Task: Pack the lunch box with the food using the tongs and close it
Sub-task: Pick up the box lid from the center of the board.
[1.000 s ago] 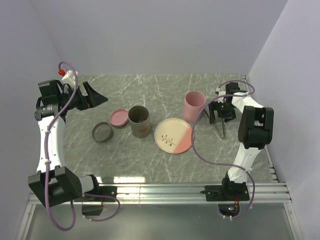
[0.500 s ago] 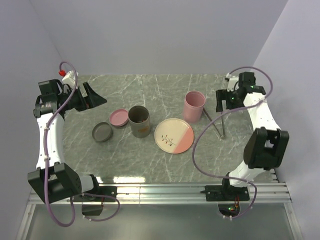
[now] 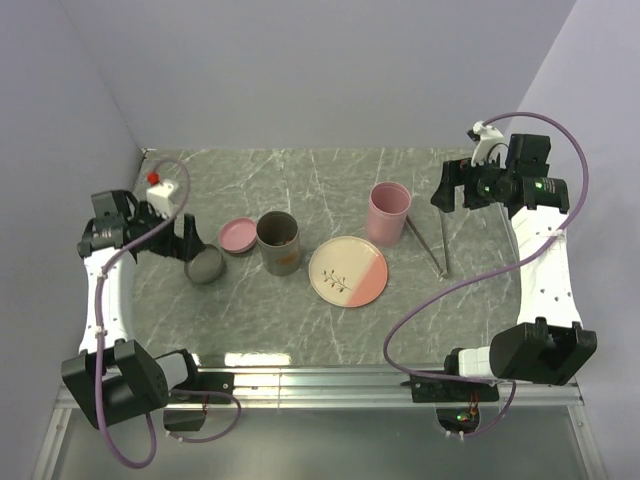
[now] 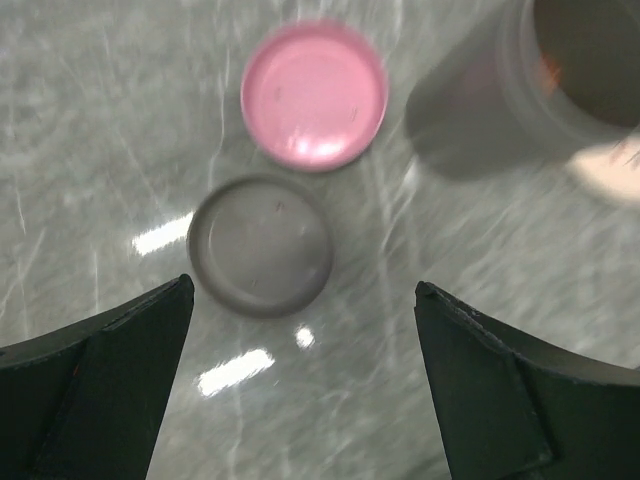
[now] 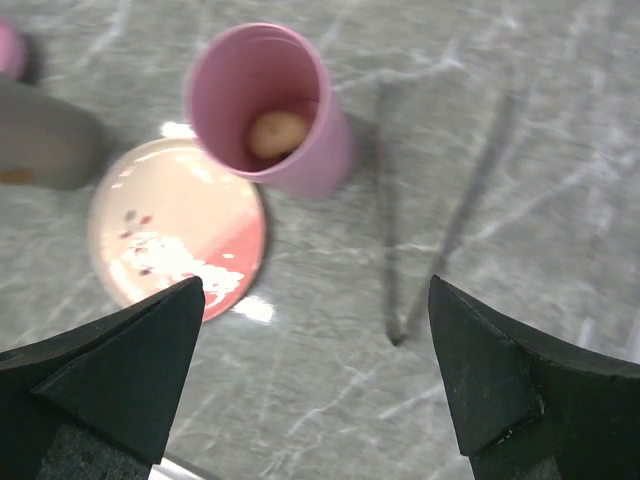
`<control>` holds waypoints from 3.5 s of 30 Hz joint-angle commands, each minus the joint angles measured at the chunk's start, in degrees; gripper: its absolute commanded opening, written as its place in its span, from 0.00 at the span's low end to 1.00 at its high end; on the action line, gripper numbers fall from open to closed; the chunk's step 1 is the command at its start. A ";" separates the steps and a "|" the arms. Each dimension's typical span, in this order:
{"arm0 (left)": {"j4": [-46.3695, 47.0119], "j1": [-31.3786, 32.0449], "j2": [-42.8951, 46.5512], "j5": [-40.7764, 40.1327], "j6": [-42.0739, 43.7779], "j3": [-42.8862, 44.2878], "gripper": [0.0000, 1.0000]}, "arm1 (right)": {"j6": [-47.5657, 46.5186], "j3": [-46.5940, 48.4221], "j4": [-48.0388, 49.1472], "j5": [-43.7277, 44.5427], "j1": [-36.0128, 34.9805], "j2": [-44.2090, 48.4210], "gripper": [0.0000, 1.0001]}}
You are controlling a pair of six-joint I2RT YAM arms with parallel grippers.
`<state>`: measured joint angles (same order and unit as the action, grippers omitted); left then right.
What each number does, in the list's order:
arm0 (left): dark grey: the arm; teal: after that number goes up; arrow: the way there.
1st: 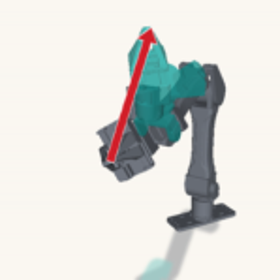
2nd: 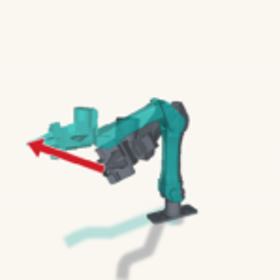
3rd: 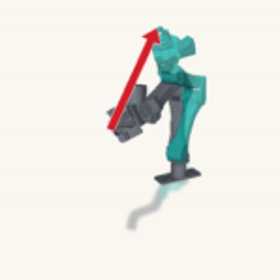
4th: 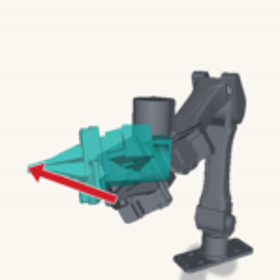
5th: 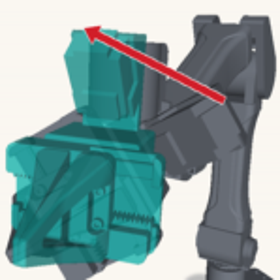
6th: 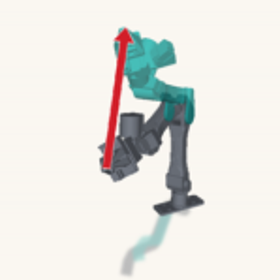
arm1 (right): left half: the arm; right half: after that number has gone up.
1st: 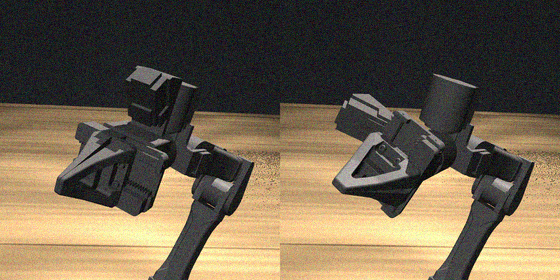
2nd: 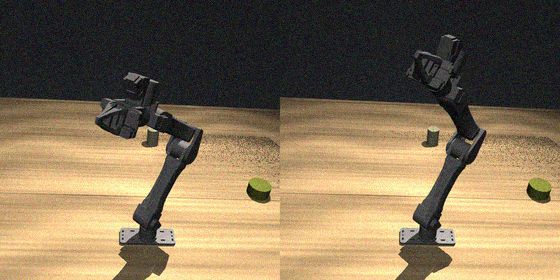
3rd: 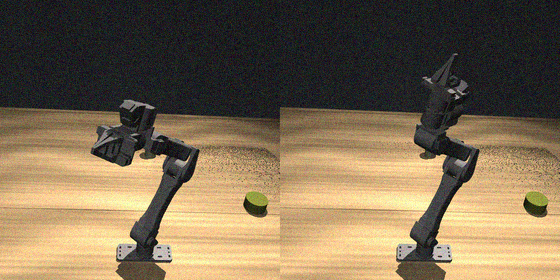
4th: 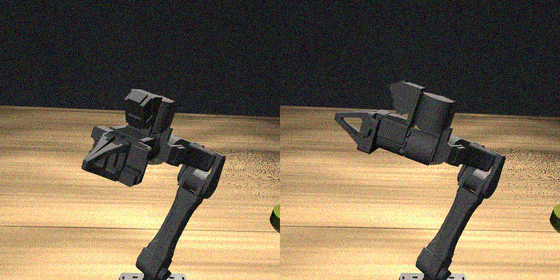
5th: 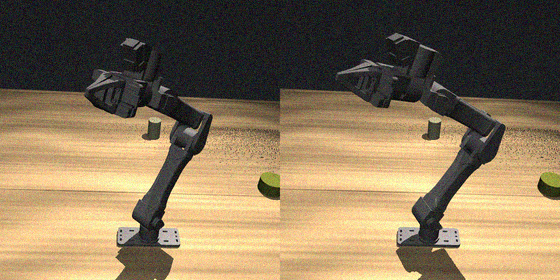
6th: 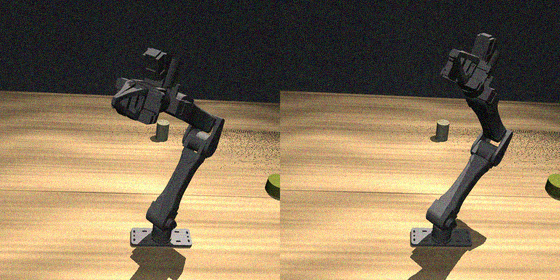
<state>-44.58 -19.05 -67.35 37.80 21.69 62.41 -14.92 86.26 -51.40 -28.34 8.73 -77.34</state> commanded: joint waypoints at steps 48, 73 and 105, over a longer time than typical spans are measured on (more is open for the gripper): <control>6.18 6.92 -13.24 -5.99 58.55 -19.44 0.35 | 2.70 -2.15 -4.06 -15.08 -4.07 1.58 1.00; -26.76 -0.45 -7.26 35.82 49.05 9.64 0.01 | 15.33 1.54 8.39 -24.04 -4.78 1.67 1.00; 6.89 -2.40 -2.14 40.06 -36.52 37.82 0.01 | 42.25 -5.31 45.77 -19.03 -23.76 5.27 0.94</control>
<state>-57.34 -21.15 -77.97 79.64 7.35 106.30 28.91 79.61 -6.26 -48.05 -15.22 -74.81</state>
